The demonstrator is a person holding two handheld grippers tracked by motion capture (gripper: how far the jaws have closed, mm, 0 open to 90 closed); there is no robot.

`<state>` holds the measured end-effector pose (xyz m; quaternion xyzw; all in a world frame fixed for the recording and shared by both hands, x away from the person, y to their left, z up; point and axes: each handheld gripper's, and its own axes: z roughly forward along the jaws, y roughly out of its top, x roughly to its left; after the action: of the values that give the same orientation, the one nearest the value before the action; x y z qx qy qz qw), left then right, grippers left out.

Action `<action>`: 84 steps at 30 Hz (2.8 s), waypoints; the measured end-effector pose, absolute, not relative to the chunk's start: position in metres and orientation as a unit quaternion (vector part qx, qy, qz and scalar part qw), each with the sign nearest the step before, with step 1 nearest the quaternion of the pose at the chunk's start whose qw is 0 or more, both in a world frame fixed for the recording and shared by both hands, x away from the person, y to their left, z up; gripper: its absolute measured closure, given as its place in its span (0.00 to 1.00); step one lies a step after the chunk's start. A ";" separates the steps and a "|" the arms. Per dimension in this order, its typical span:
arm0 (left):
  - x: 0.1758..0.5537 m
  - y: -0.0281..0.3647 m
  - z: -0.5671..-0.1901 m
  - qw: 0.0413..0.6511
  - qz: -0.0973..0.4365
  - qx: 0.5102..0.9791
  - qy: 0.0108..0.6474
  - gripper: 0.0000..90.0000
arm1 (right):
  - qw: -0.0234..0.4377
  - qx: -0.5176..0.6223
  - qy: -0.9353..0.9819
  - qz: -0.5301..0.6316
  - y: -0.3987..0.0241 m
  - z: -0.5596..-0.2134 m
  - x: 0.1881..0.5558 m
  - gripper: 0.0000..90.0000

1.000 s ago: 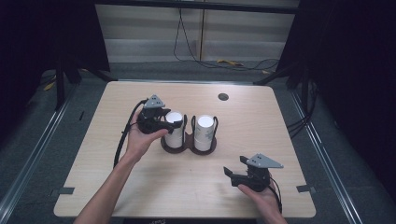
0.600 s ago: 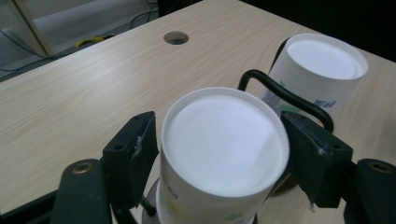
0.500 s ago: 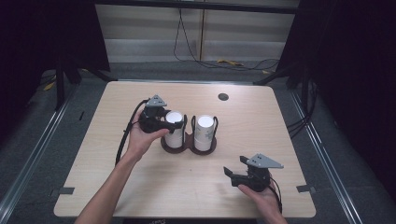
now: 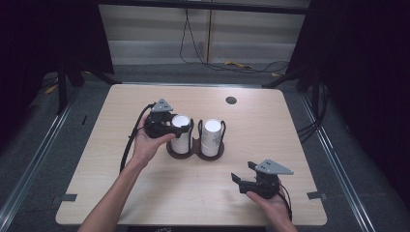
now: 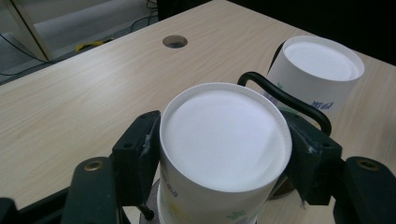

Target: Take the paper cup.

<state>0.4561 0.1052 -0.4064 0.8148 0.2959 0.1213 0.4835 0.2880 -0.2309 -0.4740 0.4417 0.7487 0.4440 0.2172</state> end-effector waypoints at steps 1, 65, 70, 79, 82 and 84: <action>0.456 0.106 -0.405 0.488 0.121 0.812 0.297 0.38 | 0.217 0.442 0.749 0.444 -0.231 -0.474 0.288 0.24; 0.444 0.134 -0.374 0.574 0.114 0.751 0.307 0.39 | 0.213 0.439 0.751 0.445 -0.229 -0.474 0.288 0.24; 0.441 0.134 -0.371 0.573 0.117 0.753 0.301 0.39 | 0.212 0.438 0.752 0.444 -0.229 -0.474 0.288 0.24; 0.434 0.138 -0.366 0.576 0.122 0.753 0.293 0.39 | 0.196 0.446 0.744 0.457 -0.229 -0.475 0.290 0.24; 0.432 0.141 -0.364 0.581 0.122 0.749 0.294 0.39 | 0.195 0.447 0.744 0.456 -0.229 -0.475 0.290 0.24; 0.430 0.141 -0.362 0.585 0.119 0.747 0.292 0.39 | 0.199 0.446 0.744 0.455 -0.230 -0.475 0.290 0.24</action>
<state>0.4298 0.1415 -0.3622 0.7470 0.2922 0.1190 0.5852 0.2898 -0.2298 -0.4749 0.4461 0.7444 0.4554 0.1986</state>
